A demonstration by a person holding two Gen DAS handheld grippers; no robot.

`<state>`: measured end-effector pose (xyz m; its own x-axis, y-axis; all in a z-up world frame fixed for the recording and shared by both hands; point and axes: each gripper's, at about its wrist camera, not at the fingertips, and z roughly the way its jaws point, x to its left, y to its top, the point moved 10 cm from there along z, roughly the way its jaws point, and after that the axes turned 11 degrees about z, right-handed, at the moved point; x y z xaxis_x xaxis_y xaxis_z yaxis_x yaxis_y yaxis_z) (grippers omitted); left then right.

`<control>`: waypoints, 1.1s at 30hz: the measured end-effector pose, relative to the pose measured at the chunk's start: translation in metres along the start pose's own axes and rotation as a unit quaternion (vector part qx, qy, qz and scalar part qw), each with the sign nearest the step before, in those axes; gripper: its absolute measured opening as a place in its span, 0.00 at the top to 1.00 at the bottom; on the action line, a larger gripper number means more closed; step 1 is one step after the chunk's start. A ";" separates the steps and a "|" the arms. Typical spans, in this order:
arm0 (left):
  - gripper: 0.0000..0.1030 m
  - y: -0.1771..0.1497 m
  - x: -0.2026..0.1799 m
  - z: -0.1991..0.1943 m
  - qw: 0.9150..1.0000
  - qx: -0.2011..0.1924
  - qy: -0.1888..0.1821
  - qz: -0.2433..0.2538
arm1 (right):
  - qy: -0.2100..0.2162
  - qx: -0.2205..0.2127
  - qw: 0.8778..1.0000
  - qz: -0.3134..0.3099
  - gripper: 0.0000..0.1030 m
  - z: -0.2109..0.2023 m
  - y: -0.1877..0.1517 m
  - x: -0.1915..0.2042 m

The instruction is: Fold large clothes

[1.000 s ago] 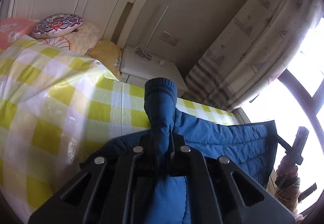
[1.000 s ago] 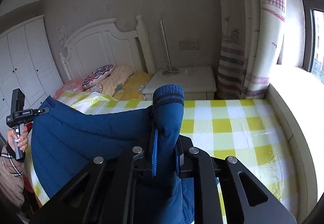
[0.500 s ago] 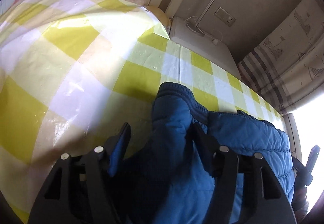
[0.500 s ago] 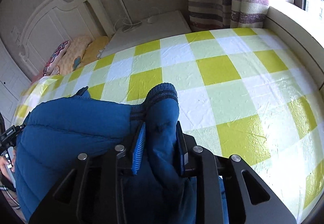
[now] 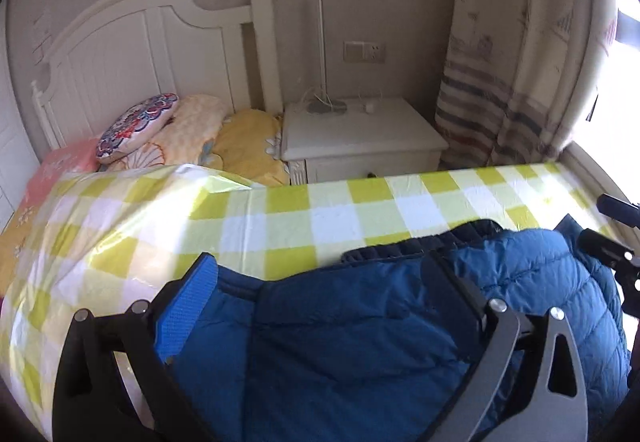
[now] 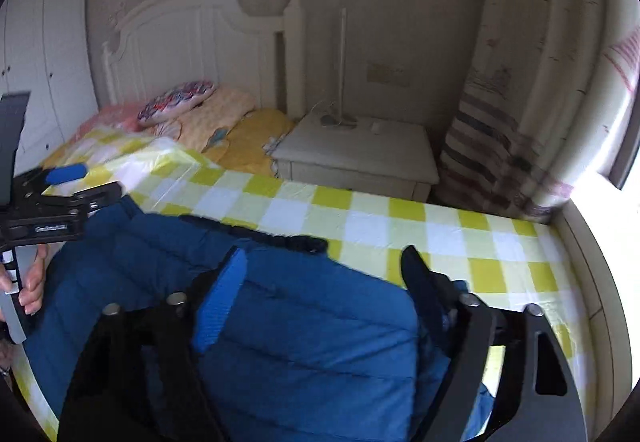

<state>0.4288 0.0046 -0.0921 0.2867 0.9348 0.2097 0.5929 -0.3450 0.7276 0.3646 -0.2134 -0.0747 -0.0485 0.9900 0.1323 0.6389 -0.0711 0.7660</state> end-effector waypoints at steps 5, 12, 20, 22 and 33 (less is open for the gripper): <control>0.02 -0.014 -0.038 0.046 0.997 0.040 0.012 0.066 | 0.006 0.067 0.998 -0.009 0.41 0.058 -0.030 0.030; 0.02 -0.047 -0.037 0.090 0.996 0.086 -0.016 0.035 | -0.009 0.112 0.993 -0.021 0.39 0.098 -0.061 0.028; 0.02 -0.046 -0.037 0.092 0.996 0.081 -0.025 0.024 | -0.006 0.107 0.994 -0.016 0.39 0.102 -0.063 0.025; 0.02 -0.047 -0.037 0.093 0.996 0.080 -0.030 0.019 | -0.009 0.105 0.994 -0.018 0.39 0.101 -0.064 0.025; 0.02 -0.047 -0.035 0.092 0.996 0.077 -0.037 0.010 | -0.096 0.061 0.991 0.075 0.39 0.057 -0.033 -0.078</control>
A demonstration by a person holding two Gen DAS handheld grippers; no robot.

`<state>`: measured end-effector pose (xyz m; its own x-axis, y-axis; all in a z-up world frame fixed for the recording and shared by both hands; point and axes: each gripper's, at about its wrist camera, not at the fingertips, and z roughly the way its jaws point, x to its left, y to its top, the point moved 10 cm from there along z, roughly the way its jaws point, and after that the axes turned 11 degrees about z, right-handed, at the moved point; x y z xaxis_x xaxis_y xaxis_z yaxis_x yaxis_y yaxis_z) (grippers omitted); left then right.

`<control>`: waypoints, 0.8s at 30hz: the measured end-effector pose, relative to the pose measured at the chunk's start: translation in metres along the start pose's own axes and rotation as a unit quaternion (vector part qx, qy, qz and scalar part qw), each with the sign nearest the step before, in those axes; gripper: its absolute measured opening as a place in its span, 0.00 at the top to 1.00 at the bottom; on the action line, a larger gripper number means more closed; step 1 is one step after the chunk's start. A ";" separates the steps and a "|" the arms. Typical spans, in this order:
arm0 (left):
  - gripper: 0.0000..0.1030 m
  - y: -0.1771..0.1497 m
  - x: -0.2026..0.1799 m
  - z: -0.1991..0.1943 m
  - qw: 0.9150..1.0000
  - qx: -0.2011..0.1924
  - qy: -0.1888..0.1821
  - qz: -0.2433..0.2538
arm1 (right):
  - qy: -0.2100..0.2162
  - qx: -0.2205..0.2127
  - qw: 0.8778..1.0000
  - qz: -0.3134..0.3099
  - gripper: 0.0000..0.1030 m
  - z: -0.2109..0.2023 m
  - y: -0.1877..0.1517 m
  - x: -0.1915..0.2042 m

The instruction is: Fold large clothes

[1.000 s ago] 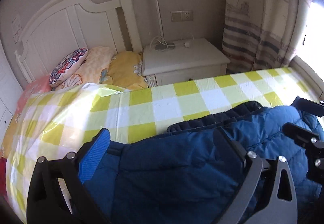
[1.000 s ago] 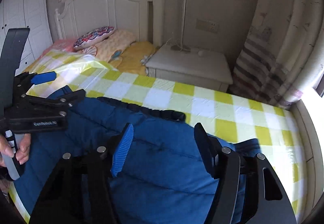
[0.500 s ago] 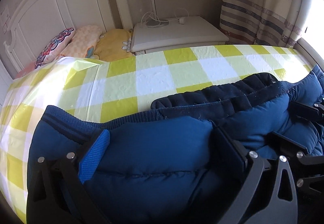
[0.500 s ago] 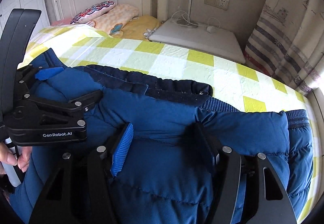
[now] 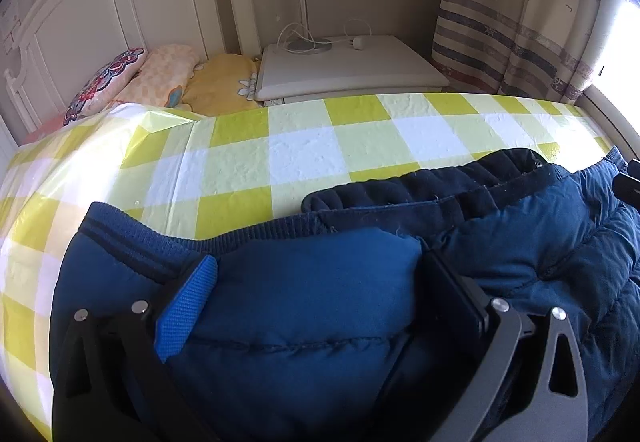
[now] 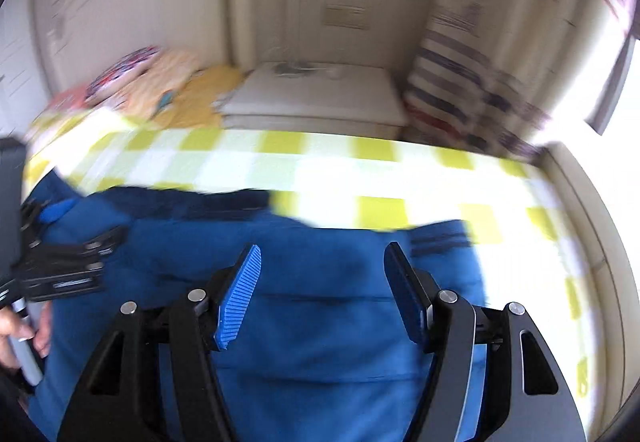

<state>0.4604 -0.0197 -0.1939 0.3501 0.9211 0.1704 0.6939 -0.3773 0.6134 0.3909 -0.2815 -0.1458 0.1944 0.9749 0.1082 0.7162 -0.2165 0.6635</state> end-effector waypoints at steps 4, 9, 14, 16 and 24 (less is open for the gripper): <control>0.02 0.001 0.000 -0.002 1.000 -0.003 -0.003 -0.003 | 0.056 0.059 0.993 0.085 0.39 0.037 -0.019 -0.038; 0.02 0.007 0.009 -0.018 1.000 -0.005 0.031 0.005 | 0.017 0.046 0.997 0.051 0.38 0.039 -0.020 -0.034; 0.02 -0.008 0.085 -0.043 0.994 -0.017 0.080 -0.073 | 0.032 0.049 0.996 0.065 0.38 0.040 -0.021 -0.037; 0.02 -0.033 0.108 -0.018 0.989 0.041 0.042 -0.137 | 0.031 0.049 0.996 0.064 0.38 0.039 -0.022 -0.037; 0.04 -0.047 0.137 -0.020 0.971 0.017 0.038 -0.235 | 0.006 0.052 0.997 0.048 0.36 0.037 -0.021 -0.035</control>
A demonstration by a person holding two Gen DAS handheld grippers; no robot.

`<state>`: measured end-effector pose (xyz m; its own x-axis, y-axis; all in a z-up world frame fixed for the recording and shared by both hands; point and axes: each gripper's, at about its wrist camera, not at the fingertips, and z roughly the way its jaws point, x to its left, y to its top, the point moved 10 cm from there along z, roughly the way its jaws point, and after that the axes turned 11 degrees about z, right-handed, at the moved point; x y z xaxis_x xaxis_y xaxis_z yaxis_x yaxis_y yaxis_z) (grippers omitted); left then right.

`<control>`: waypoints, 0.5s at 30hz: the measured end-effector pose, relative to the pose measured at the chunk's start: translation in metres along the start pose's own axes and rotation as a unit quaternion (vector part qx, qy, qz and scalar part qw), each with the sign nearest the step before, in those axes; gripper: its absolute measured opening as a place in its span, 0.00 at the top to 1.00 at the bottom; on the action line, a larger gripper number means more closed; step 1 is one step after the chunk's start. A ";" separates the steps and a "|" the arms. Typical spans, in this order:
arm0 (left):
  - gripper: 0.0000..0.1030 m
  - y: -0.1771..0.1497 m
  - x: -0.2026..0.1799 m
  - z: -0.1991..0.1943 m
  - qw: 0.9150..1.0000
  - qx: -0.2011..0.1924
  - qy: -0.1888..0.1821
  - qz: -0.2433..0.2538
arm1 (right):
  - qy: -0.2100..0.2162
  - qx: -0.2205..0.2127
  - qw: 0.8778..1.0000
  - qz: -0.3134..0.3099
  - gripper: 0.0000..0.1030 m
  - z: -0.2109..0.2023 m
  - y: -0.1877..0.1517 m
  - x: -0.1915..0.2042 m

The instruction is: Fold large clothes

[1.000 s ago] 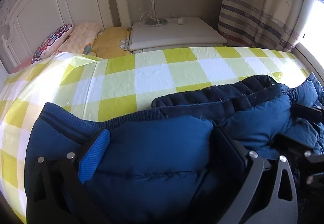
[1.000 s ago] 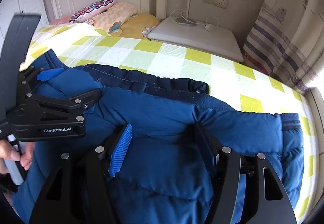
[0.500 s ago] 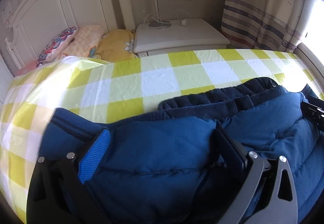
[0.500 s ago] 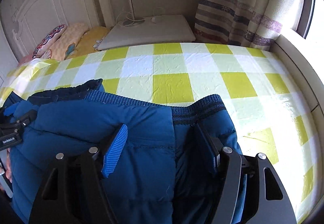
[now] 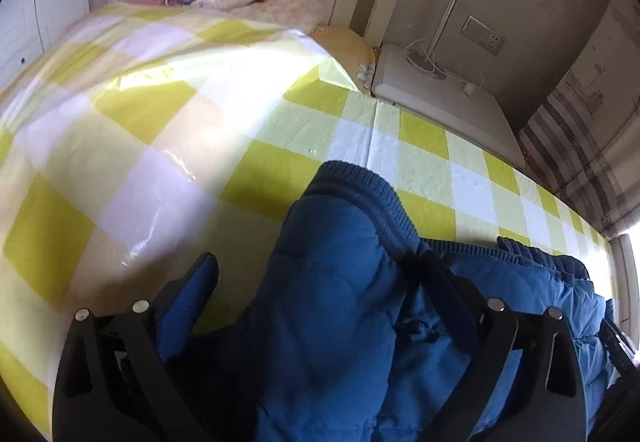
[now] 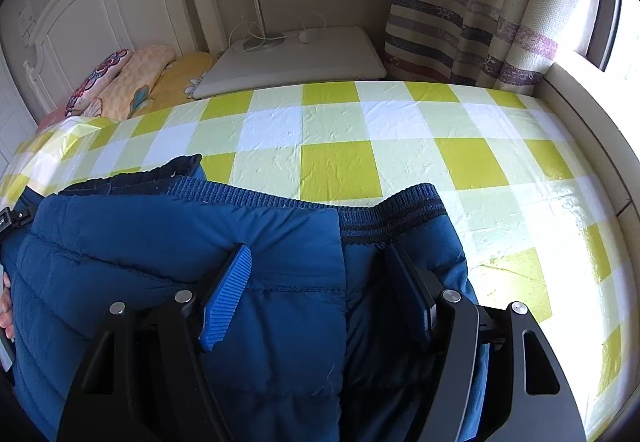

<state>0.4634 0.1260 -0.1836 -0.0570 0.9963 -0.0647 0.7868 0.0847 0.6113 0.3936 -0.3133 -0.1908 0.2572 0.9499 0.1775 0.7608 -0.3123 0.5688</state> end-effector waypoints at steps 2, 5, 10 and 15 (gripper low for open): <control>0.04 0.005 -0.004 -0.012 0.999 -0.030 0.027 0.020 | -0.048 -0.018 0.999 -0.013 0.35 -0.014 0.003 0.001; 0.04 0.008 -0.009 -0.019 0.997 -0.045 0.044 0.038 | -0.002 -0.069 0.996 -0.058 0.35 -0.058 0.001 0.049; 0.04 0.006 -0.010 -0.023 0.996 -0.050 0.055 0.042 | 0.030 -0.055 0.971 -0.229 0.23 -0.062 -0.059 0.148; 0.04 0.004 -0.006 -0.023 0.996 -0.051 0.059 0.041 | 0.035 -0.009 0.978 -0.206 0.23 -0.037 -0.068 0.139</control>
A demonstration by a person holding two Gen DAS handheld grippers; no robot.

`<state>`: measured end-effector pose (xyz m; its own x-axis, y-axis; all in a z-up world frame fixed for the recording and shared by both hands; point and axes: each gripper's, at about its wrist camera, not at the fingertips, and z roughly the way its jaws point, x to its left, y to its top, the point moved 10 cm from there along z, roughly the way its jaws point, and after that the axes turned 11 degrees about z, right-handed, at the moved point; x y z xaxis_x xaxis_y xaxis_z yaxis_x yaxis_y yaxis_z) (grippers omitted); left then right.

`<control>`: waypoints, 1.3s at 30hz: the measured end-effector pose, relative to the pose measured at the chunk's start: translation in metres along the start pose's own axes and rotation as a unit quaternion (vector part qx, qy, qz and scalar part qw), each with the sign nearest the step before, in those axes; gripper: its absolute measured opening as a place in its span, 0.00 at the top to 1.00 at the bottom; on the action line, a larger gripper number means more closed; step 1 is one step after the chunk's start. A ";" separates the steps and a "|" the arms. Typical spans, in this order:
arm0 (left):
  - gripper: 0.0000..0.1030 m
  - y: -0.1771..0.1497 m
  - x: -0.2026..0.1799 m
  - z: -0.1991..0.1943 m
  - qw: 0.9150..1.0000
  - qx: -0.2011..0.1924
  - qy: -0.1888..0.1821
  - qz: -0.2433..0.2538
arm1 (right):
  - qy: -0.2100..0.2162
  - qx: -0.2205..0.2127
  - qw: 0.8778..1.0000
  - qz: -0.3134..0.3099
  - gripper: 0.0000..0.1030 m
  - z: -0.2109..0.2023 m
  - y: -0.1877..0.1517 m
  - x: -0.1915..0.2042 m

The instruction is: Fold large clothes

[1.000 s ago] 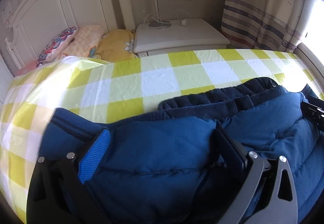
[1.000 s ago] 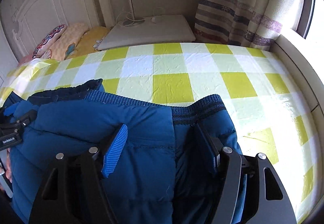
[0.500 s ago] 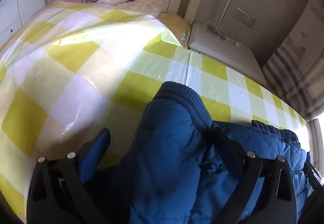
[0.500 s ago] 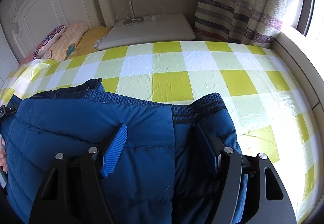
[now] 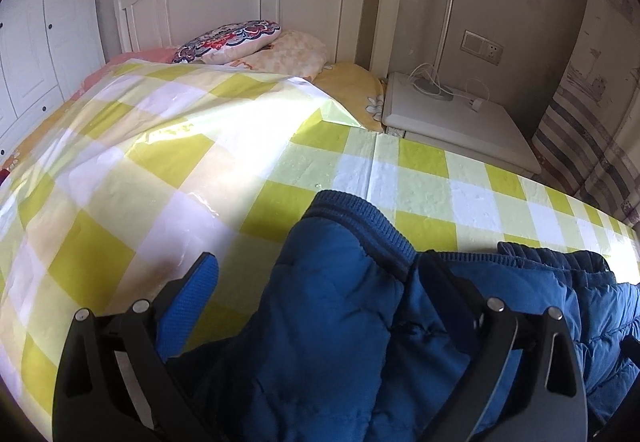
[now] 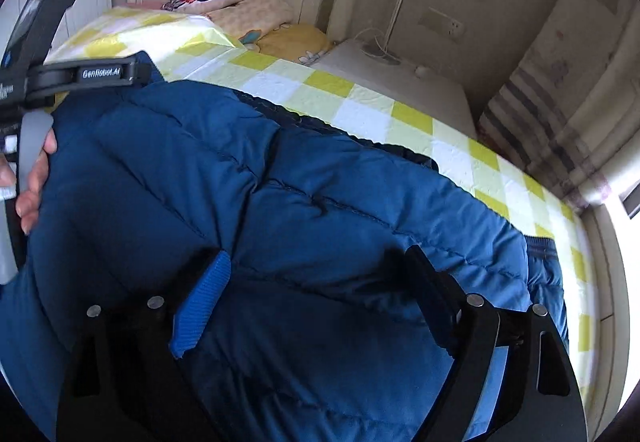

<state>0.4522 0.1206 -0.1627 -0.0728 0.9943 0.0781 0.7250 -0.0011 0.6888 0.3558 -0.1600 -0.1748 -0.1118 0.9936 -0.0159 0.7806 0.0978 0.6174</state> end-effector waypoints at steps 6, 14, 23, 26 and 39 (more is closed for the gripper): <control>0.04 -0.002 0.002 0.003 1.000 0.006 -0.004 -0.002 | -0.045 -0.038 0.991 0.120 0.22 -0.038 -0.008 -0.103; 0.04 0.011 -0.012 -0.034 0.998 -0.050 0.004 0.039 | -0.044 -0.010 0.984 0.170 0.20 0.001 -0.037 -0.136; 0.02 -0.087 -0.155 -0.089 0.952 -0.048 -0.081 0.292 | -0.039 -0.014 0.984 0.176 0.20 -0.007 -0.043 -0.137; 0.02 -0.086 -0.145 -0.082 0.963 -0.044 -0.109 0.243 | -0.040 -0.015 0.984 0.175 0.20 -0.007 -0.043 -0.139; 0.02 -0.090 -0.139 -0.082 0.966 -0.043 -0.109 0.229 | -0.020 -0.065 0.995 0.078 0.18 -0.058 -0.073 -0.056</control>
<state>0.3406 -0.0262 -0.1768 0.3940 0.8867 0.2418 0.5872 -0.4452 0.6760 0.2693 -0.2258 -0.1736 0.0304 0.9979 0.0579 0.6999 -0.0626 0.7115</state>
